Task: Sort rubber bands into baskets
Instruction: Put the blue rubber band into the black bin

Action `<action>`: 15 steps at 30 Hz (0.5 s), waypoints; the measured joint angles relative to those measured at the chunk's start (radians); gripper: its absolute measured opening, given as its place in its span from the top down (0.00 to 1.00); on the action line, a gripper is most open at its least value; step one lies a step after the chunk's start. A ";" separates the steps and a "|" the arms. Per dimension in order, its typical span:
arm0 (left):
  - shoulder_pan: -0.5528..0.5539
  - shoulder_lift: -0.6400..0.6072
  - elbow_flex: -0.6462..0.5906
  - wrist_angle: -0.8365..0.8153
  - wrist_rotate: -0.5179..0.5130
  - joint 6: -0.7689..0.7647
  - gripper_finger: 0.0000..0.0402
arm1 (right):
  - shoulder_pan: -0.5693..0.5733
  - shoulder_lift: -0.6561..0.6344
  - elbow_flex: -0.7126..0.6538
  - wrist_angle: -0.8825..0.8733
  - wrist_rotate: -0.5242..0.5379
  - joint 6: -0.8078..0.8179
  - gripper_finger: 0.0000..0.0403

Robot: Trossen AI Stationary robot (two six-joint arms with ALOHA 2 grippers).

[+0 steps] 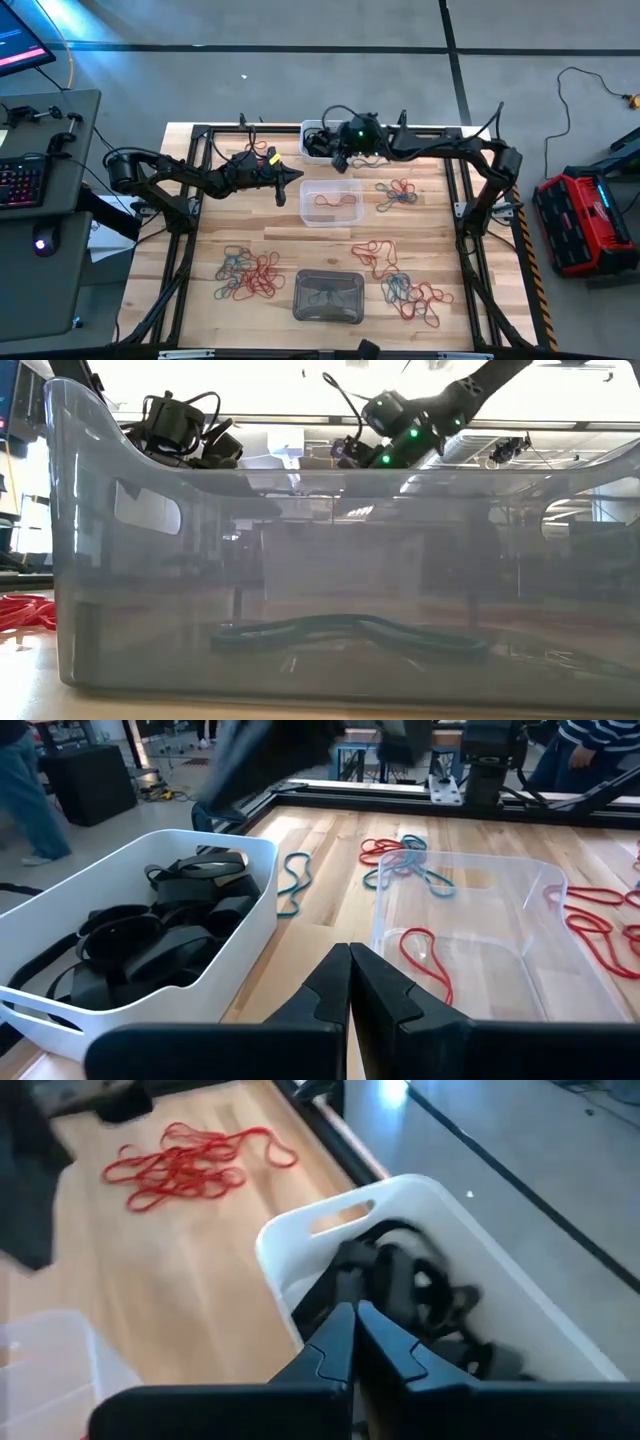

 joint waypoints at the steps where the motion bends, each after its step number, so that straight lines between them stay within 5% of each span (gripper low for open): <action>1: 0.000 0.000 0.000 -0.001 0.000 0.002 1.00 | 0.001 -0.005 -0.027 0.028 -0.002 0.009 1.00; 15: 0.000 0.000 0.000 -0.011 -0.001 0.004 1.00 | 0.049 -0.234 -0.396 0.360 0.057 0.094 1.00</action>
